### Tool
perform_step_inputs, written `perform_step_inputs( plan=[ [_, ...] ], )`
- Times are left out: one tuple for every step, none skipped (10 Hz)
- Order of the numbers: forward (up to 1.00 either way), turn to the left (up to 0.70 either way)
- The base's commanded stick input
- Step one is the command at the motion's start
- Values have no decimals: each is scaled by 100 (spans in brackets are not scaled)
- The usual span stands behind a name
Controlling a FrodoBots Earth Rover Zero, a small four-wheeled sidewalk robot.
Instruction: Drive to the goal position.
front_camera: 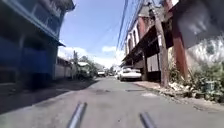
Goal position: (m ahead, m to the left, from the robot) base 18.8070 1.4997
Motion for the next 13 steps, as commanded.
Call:
perform_step_inputs(
  plan=[
    [100, -39],
    [100, -39],
    [100, -27],
    [100, -4],
    [100, 0],
    [100, 0],
    [100, 0],
    [100, 0],
    [100, 0],
    [100, 0],
    [100, 0],
    [100, 0],
    [100, 0]
  ],
)
